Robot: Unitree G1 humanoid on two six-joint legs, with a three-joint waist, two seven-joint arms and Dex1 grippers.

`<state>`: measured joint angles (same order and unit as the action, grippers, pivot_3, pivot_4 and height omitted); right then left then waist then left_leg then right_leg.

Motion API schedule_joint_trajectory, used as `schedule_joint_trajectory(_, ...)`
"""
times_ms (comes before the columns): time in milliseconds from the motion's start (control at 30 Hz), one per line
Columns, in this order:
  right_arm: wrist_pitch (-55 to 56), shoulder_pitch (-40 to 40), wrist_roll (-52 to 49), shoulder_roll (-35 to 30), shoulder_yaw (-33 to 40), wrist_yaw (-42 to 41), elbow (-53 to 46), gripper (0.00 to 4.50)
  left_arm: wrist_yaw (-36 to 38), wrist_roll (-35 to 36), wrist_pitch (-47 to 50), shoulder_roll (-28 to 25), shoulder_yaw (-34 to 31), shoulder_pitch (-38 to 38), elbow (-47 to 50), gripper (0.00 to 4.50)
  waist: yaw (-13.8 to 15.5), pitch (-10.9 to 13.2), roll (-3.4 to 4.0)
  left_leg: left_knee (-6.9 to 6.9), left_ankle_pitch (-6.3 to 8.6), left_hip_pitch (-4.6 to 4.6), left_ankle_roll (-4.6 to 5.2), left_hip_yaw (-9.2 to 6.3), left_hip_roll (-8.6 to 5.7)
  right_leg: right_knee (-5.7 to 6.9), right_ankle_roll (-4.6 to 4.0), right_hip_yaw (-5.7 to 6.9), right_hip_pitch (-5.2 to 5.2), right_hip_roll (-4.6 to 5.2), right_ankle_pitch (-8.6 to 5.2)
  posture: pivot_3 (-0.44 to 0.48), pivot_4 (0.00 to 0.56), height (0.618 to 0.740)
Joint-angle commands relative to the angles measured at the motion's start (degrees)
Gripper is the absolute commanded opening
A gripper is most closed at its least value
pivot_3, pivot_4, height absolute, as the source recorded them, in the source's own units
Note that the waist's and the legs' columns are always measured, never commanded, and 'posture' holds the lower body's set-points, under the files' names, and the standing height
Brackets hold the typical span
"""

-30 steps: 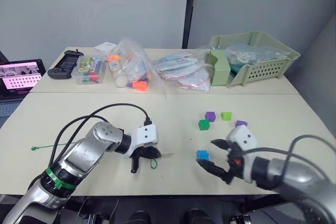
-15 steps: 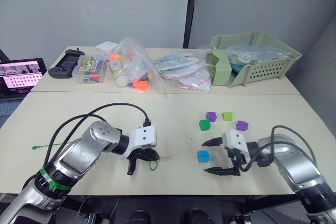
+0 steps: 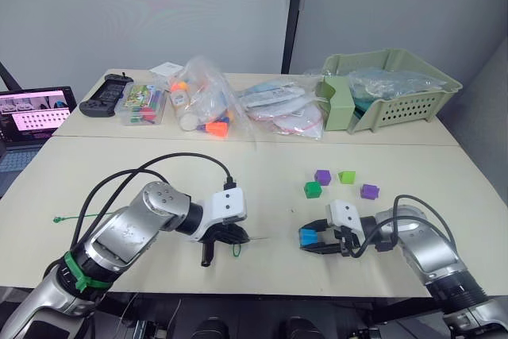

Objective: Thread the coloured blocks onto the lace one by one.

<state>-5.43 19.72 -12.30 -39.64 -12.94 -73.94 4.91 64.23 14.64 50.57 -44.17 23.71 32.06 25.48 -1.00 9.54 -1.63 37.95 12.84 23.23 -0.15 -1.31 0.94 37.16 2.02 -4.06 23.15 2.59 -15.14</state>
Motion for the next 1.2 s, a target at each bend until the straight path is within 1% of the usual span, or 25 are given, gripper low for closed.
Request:
schedule_joint_trajectory(33, -1.8, -0.5, -0.5, 0.4, 0.5, 1.7, -4.9, 1.37, -1.4, 0.0, 1.7, 2.1, 1.7, 2.8, 0.3, 0.0, 0.1, 0.0, 0.0, 0.0, 0.0, 0.0, 0.0, 0.0, 0.0, 0.01, 0.0, 0.01, 0.0, 0.0, 0.0, 0.0, 0.15, 0.74)
schedule_joint_trajectory(233, -9.8, -1.1, 0.5, 2.0, -1.6, 6.5, -14.0, 1.37, -3.1, -0.6, 4.3, 4.7, 4.8, 6.3, -2.2, 0.0, 0.1, 0.0, 0.0, 0.06, 0.0, 0.0, 0.0, -0.04, 0.0, 0.07, 0.0, 0.01, 0.0, -0.02, 0.0, 0.0, 0.15, 0.74)
schedule_joint_trajectory(333, -12.2, -1.6, 0.4, 2.3, -2.4, 7.9, -16.7, 1.37, -3.0, -0.6, 4.8, 4.6, 6.1, 7.5, -2.6, 0.0, 0.1, 0.0, 0.0, 0.06, 0.0, 0.01, 0.0, -0.05, 0.0, 0.07, 0.0, 0.03, 0.01, -0.03, 0.0, 0.0, 0.15, 0.74)
schedule_joint_trajectory(633, -12.0, -2.8, 2.1, 2.5, -4.7, 9.8, -16.8, 1.37, -2.5, -3.0, 5.4, 2.7, 10.9, 9.7, -3.1, 0.0, 0.2, 0.0, 0.0, 0.1, 0.0, 0.02, 0.0, -0.03, -0.02, 0.05, 0.0, 0.03, 0.0, -0.01, 0.0, 0.0, 0.15, 0.74)
schedule_joint_trajectory(933, -12.5, -2.8, 2.8, 2.5, -5.2, 11.0, -17.2, 1.37, -3.5, -3.4, 7.3, 4.0, 12.1, 9.7, -2.6, 0.0, 0.2, 0.0, 0.0, 0.1, 0.0, 0.02, 0.0, -0.04, -0.01, 0.07, 0.0, 0.03, 0.0, -0.02, 0.0, 0.0, 0.15, 0.74)
schedule_joint_trajectory(1200, -13.5, -2.7, 2.8, 2.6, -6.1, 11.3, -18.8, 1.37, -5.6, -3.9, 8.3, 6.3, 13.2, 10.1, -3.1, 0.0, 0.2, 0.0, 0.0, 0.11, 0.0, 0.02, 0.0, -0.05, -0.01, 0.08, 0.0, 0.03, 0.0, -0.02, 0.0, 0.0, 0.15, 0.74)
